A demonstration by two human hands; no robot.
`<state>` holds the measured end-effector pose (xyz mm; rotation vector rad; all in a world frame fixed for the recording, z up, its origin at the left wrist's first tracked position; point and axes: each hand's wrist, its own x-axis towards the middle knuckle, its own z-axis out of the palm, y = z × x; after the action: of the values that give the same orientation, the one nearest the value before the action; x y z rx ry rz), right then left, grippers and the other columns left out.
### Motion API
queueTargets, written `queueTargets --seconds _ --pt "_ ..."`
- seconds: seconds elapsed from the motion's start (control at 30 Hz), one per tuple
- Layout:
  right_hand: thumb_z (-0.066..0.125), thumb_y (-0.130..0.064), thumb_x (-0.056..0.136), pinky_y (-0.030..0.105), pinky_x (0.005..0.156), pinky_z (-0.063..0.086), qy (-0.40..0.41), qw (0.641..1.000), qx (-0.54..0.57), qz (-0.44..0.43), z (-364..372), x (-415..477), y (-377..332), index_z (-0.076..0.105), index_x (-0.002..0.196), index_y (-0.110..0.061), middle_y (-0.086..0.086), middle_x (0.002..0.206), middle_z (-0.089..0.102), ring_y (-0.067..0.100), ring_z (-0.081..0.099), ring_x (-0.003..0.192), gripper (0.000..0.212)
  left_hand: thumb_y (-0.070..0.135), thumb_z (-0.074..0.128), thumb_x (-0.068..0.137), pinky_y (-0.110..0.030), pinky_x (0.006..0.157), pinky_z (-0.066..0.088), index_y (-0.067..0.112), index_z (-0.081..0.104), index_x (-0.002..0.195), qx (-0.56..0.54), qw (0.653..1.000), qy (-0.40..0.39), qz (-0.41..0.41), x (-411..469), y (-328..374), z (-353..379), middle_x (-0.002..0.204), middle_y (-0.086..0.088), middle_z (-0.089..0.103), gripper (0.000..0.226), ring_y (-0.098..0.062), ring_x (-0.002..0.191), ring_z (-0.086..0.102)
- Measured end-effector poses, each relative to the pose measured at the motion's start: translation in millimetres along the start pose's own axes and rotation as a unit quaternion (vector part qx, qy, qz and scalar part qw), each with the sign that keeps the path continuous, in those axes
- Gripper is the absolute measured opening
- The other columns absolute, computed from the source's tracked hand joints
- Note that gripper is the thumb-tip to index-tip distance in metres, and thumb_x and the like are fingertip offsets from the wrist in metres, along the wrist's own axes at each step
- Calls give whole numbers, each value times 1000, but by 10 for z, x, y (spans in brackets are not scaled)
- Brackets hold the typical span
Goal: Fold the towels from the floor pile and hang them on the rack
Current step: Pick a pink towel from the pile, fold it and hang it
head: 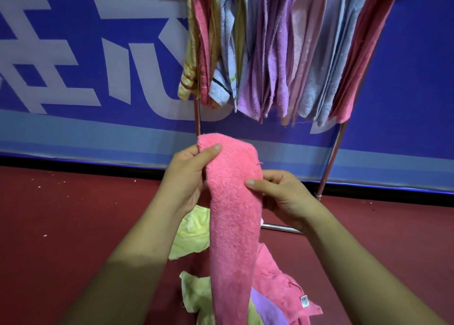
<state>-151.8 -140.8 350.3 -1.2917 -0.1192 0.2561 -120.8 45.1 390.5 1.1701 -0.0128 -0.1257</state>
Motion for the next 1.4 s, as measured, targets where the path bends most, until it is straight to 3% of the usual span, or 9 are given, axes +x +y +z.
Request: queueTargets --seconds 0.2,0.33,0.47,0.6,0.8,0.93,1.07,1.27,1.4 --pt "79 -19 78 34 74 54 67 996 52 -41 117 49 -67 76 98 -4 17 95 70 24 65 82 25 39 64 82 -32 89 57 7 67 114 35 992 -102 -63 -48 -65 -41 107 -10 75 45 -19 101 71" --pt "71 -19 81 37 73 58 92 989 93 -60 188 33 -151 74 104 -1 20 96 72 28 68 83 29 33 82 75 -31 87 56 11 74 100 234 954 -176 -62 -74 -137 -166 101 -7 77 34 -19 95 73" --pt "71 -16 89 49 79 54 163 981 97 -50 128 76 -158 75 99 0 25 94 69 35 66 84 20 21 83 75 -28 82 58 11 76 98 301 936 -184 -23 -66 -156 -262 96 -7 78 26 -18 90 74" --pt "70 -22 90 49 83 50 155 983 98 -26 89 82 -113 75 101 3 31 95 65 38 61 86 27 9 74 83 -27 78 58 8 75 99 257 957 -134 15 -74 -191 -175 95 -7 78 17 -17 89 73" --pt "71 -45 83 32 69 50 45 998 43 25 9 45 -24 69 110 -3 10 83 64 19 60 74 49 8 71 86 -34 80 60 5 72 104 153 987 -49 30 -38 -247 -76 96 -13 77 18 -24 88 73" --pt "67 -13 91 26 66 55 24 999 -19 20 -21 1 11 73 103 1 12 94 74 17 69 78 20 6 69 88 -28 69 59 3 71 104 127 991 -28 23 -11 -268 -78 90 -12 77 16 -21 80 73" --pt "66 -7 92 27 63 53 75 997 -3 -7 14 21 22 75 93 -2 11 83 73 20 66 71 10 7 59 95 -20 48 51 -1 65 105 80 995 -56 -16 -18 -267 -64 69 -5 72 14 -11 56 67" --pt "67 -5 90 30 65 54 151 984 90 -38 8 47 -23 73 95 0 18 84 67 25 63 74 10 16 72 79 -46 95 49 -1 74 100 91 989 -105 -46 -15 -398 -114 96 -20 73 27 -27 86 66" --pt "67 -6 91 30 66 57 170 978 114 -44 -25 -22 -84 72 95 1 15 80 69 23 65 71 9 10 76 78 -48 101 48 0 72 111 100 987 -119 -26 -16 -454 -56 109 -22 72 35 -32 100 66"
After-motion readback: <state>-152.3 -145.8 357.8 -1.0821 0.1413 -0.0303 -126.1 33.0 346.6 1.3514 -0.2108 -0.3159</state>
